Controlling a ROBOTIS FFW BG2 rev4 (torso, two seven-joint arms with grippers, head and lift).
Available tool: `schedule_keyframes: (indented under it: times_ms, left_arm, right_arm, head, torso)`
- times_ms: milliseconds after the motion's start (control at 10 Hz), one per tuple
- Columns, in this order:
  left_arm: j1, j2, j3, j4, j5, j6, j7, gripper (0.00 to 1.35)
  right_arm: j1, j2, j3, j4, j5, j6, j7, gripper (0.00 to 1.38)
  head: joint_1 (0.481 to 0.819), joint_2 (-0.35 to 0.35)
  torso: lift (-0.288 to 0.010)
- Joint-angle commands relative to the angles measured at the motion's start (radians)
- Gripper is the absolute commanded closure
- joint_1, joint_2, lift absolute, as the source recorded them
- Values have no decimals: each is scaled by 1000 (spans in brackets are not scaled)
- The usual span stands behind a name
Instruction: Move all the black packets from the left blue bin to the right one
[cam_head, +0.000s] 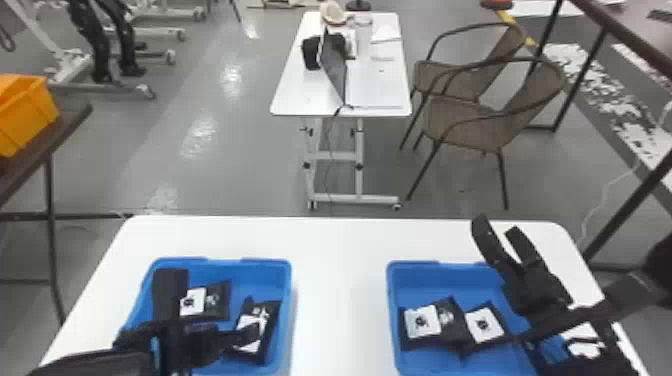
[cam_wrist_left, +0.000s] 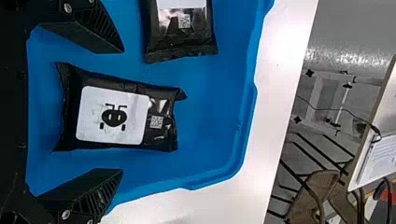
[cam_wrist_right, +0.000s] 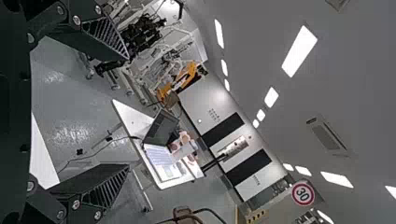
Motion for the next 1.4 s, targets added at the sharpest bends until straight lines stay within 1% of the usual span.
schedule_keyframes:
  times_ms: [0, 200, 300, 500, 600, 800, 1100, 1200, 1300]
  left_arm:
    - [-20, 2, -20, 30, -3, 10, 0, 111]
    - [-46, 3, -21, 59, -31, 28, 6, 111]
    - [-47, 5, -20, 55, -39, 42, 6, 114]
    - [-46, 17, -12, 53, -42, 67, 6, 116]
    - [-47, 15, -12, 59, -54, 70, 7, 113]
    - [-73, 18, -14, 122, -46, 36, 7, 111]
    - [-127, 41, -37, 202, -17, 25, 7, 122]
    - [-142, 46, -41, 223, -14, 24, 7, 148]
    - [-159, 51, -43, 260, 9, 22, 4, 148]
  right_arm:
    - [0, 0, 1, 4, -9, 0, 1, 211]
    - [0, 0, 3, 7, -16, 0, 1, 211]
    - [0, 0, 4, 8, -18, 0, 1, 211]
    - [2, 0, 4, 7, -18, 0, 1, 211]
    - [2, 0, 4, 7, -20, 1, 1, 211]
    - [-3, 0, 4, 10, -20, 3, 6, 211]
    - [-5, 0, 4, 11, -21, 5, 10, 211]
    - [-5, 0, 4, 11, -21, 5, 10, 211]
    - [-5, 0, 4, 13, -23, 5, 12, 211]
  head:
    - [695, 28]
    - [695, 16]
    - [695, 18]
    - [695, 27]
    - [695, 30]
    - [695, 40]
    - [695, 36]
    - [695, 33]
    - [695, 31]
  torso:
    - [0]
    - [0]
    - [0]
    - [0]
    - [0]
    - [0]
    - [0]
    - [0]
    - [0]
